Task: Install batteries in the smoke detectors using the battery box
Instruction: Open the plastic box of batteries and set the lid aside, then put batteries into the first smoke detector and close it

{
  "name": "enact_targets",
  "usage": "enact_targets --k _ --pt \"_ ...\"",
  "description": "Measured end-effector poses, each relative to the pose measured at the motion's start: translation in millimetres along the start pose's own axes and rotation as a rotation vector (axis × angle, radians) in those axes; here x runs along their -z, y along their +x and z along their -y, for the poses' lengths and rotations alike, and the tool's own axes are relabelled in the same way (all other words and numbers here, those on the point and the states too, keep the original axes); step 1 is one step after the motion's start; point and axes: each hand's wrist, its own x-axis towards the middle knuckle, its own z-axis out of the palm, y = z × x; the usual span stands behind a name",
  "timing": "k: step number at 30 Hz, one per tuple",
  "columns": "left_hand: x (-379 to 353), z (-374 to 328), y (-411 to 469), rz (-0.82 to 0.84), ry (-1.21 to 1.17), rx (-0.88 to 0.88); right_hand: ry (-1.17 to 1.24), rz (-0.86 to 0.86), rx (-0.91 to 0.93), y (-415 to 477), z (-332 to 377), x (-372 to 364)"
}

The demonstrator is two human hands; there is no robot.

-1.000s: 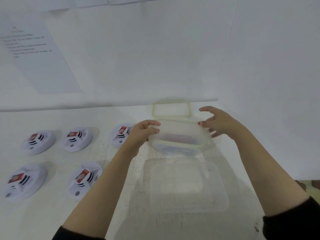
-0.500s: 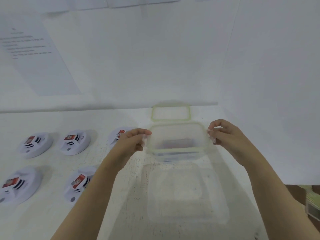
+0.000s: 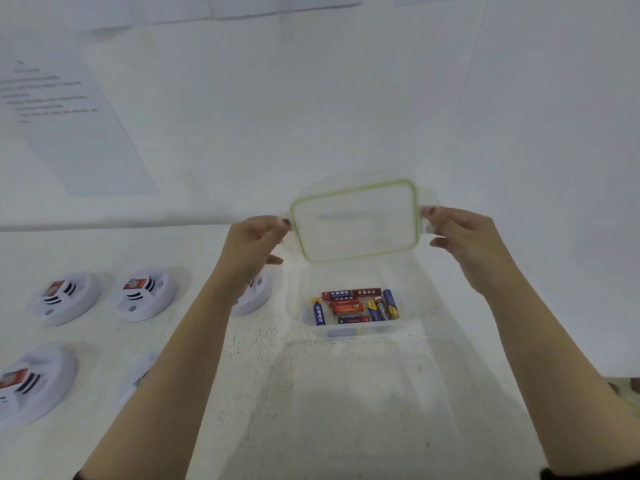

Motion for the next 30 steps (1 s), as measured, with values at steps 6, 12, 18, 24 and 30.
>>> enact_targets --k 6,12,18,24,30 --pt "-15.2 1.8 49.5 -0.008 -0.013 0.22 -0.083 -0.176 -0.172 48.4 -12.8 -19.5" --pt "-25.8 28.6 76.7 -0.06 -0.014 0.33 -0.186 -0.156 -0.364 70.6 -52.3 -22.8" --pt "-38.0 51.2 69.7 -0.037 -0.007 0.37 -0.176 -0.137 -0.413 60.6 -69.0 -26.3" --pt "-33.1 41.8 46.5 -0.052 0.057 0.312 -0.199 -0.126 -0.426 46.7 -63.6 -25.5" --pt "7.8 13.6 -11.7 -0.06 0.184 0.146 -0.474 -0.047 -0.343 -3.9 -30.0 -34.0"
